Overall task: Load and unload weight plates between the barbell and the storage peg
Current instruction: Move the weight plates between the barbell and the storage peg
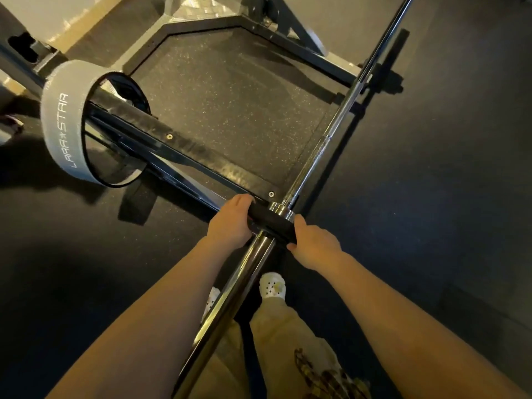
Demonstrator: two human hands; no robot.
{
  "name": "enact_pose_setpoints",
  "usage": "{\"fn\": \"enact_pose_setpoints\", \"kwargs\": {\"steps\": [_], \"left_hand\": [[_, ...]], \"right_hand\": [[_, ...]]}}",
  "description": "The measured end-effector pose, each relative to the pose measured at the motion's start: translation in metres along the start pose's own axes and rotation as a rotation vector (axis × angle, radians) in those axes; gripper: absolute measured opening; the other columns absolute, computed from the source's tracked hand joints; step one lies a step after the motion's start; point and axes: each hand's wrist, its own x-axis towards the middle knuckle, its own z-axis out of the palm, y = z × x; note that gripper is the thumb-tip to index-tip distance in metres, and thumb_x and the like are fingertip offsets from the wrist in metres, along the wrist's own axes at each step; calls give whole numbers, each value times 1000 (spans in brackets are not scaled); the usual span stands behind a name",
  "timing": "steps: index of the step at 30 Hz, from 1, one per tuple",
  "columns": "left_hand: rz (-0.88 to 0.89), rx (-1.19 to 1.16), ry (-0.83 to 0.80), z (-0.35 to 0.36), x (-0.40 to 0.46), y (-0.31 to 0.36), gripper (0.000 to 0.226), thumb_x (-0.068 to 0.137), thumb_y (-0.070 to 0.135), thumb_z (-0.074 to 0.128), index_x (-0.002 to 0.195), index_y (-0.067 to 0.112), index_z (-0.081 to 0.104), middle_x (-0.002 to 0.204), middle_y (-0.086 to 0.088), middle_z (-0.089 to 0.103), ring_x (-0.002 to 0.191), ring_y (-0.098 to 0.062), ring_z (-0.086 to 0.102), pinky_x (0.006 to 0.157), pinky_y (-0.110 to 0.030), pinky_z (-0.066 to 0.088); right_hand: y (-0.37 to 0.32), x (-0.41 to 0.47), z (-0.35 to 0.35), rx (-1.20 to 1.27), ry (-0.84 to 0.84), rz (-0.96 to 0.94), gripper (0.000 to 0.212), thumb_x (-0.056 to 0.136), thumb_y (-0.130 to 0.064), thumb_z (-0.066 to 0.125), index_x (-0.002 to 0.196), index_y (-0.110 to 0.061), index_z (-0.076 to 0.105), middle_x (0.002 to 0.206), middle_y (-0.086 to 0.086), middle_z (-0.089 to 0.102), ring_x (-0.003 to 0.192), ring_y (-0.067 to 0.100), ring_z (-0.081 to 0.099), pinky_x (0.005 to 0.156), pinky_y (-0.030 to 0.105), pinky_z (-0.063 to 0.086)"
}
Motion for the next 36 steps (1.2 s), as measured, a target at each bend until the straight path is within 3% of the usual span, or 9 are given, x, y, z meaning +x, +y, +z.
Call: {"fn": "enact_pose_setpoints", "kwargs": {"steps": [5,11,25,33,36], "left_hand": [[14,18,66,5,-3,-3,49,82,14,70,125,23,48,127,2,49,113,-17,51,92,-31,42],[17,29,82,10,-12,-9,47,79,18,72,119,26,47,122,5,48,109,-14,50,90,-34,46],[27,86,39,9,-33,-15,59,81,21,71,132,24,41,134,2,44,120,-19,46,97,-39,47],[75,215,-18,3,-54,-23,60,81,22,71,133,23,41,134,1,45,125,-20,43,99,-38,43],[59,180,-37,4,-64,-26,63,82,23,71,136,23,39,138,0,42,129,-21,40,104,-41,42]], "right_hand": [[9,-2,-2,2,-10,-94,53,96,-32,55,139,-20,27,113,7,61,95,19,62,80,36,54],[7,-10,12,-24,-64,-145,53,96,-34,54,140,-17,28,115,8,62,99,21,63,84,38,53],[3,-17,35,106,51,-30,56,94,-21,59,139,-24,26,124,11,58,102,23,62,85,39,53],[-3,-35,66,207,-9,-28,55,95,-22,57,140,-25,25,117,9,61,87,18,66,86,41,55],[-4,-35,68,222,4,-16,54,95,-20,57,139,-25,26,119,10,60,90,20,65,86,41,55]]}}
